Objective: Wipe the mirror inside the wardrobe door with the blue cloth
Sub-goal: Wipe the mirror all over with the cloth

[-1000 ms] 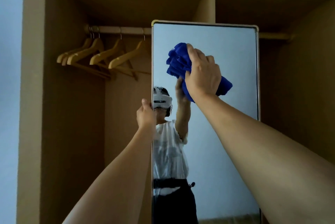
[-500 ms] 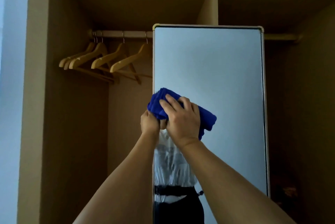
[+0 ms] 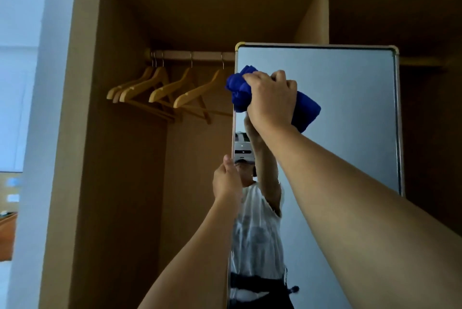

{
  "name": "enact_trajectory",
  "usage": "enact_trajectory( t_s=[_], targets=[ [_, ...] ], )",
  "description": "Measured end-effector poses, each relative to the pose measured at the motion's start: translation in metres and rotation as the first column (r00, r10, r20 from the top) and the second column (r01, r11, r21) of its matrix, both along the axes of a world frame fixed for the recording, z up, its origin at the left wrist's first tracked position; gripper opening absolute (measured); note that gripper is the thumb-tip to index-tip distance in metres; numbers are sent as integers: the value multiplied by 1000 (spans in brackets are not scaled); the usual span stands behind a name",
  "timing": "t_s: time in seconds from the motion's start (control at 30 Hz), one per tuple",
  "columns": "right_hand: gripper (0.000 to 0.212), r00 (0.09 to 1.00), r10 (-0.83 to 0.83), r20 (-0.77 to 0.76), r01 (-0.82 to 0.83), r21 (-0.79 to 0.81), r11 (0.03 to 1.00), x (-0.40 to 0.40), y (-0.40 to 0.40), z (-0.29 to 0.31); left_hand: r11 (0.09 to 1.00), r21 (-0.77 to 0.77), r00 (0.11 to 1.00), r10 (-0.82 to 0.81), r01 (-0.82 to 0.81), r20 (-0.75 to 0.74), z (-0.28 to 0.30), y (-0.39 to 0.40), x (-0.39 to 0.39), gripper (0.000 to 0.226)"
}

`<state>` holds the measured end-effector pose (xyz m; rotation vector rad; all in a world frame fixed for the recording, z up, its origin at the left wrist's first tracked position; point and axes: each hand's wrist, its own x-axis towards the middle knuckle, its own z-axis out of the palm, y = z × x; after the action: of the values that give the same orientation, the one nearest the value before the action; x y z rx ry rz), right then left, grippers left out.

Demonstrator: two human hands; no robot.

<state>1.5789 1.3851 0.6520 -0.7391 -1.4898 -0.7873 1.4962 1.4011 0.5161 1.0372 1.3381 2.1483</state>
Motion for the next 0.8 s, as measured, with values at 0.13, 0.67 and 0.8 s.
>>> enact_trajectory(
  t_s=[0.13, 0.67, 0.8],
  targets=[
    [40, 999, 12, 30, -13, 22, 1000, 5, -2, -40, 999, -37, 999, 16, -18, -36, -1, -1, 0, 70],
    [29, 999, -32, -17, 33, 47, 998, -8, 2, 14, 996, 1, 990, 85, -85, -109, -5, 5, 0, 73],
    [17, 998, -51, -38, 53, 50, 997, -10, 1, 31, 996, 8, 991, 91, -91, -102, -5, 6, 2, 73]
  ],
)
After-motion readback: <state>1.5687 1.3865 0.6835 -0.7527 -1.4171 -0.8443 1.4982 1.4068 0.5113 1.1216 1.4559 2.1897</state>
